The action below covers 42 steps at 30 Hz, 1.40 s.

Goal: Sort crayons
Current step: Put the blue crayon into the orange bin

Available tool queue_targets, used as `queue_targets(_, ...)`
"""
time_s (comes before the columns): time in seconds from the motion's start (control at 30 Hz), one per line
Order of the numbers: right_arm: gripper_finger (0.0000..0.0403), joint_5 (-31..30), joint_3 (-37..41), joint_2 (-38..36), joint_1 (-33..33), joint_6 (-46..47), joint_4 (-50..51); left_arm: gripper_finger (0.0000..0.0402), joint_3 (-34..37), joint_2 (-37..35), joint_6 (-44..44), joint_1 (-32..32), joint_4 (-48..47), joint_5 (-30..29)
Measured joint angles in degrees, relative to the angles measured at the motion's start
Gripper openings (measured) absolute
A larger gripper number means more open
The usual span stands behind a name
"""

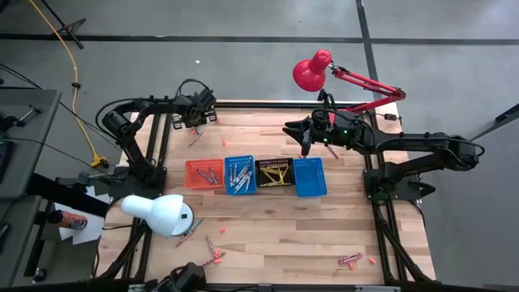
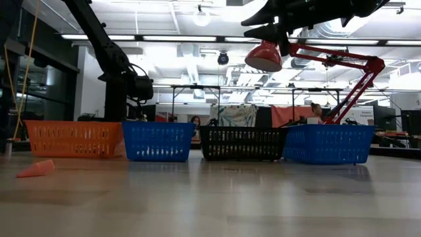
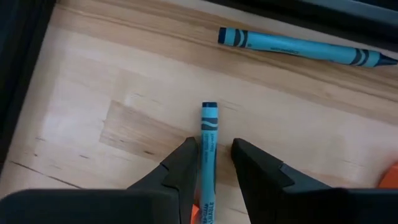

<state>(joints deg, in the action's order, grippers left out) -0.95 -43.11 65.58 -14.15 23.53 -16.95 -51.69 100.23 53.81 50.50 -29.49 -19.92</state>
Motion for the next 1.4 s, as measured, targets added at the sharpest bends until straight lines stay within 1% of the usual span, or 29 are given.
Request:
queue_targets(0.1, 0.0121, 0.0, 0.0, 0.0, 0.0, 0.0, 0.0, 0.0082, 0.5, 0.0, -0.1, -0.5, 0.8, -0.5)
queue_targets(0.17, 0.0121, 0.0, 0.0, 0.0, 0.0, 0.0, 0.0, 0.0056, 0.6, 0.0, -0.3, -0.7, 1.1, -0.5)
queue_targets(0.23, 0.0121, 0.0, 0.0, 0.0, 0.0, 0.0, 0.0, 0.0023, 0.7, 0.0, -0.4, -0.9, 0.9, -0.6)
queue_targets(0.3, 0.0121, 0.0, 0.0, 0.0, 0.0, 0.0, 0.0, 0.0009, 0.7, 0.0, -0.3, -1.0, 0.8, -0.5)
queue_targets(0.8, 0.0121, 0.1, 0.0, 0.0, 0.0, 0.0, 0.0, 0.0001, 0.8, 0.1, -0.7, -1.0, 0.2, 0.3)
queue_targets(0.93, 0.0121, 0.1, 0.0, 0.0, 0.0, 0.0, 0.0, 0.0001, 0.9, -0.9, -1.0, -0.6, 0.6, 0.7)
queue_targets(1.07, 0.0121, 0.1, 0.0, 0.0, 0.0, 0.0, 0.0, 0.0001, 1.3, -3.6, -2.9, -0.2, 0.0, 2.7)
queue_targets(1.3, 0.0121, 0.1, 0.0, 0.0, 0.0, -0.3, 0.0, 0.0002, 1.1, -10.5, -3.2, 0.0, 1.1, 0.9)
queue_targets(1.4, 0.0121, 0.1, 0.0, 0.0, 0.0, -0.5, 0.0, 0.0003, 1.1, -14.6, -5.3, -0.6, 1.8, 1.0)
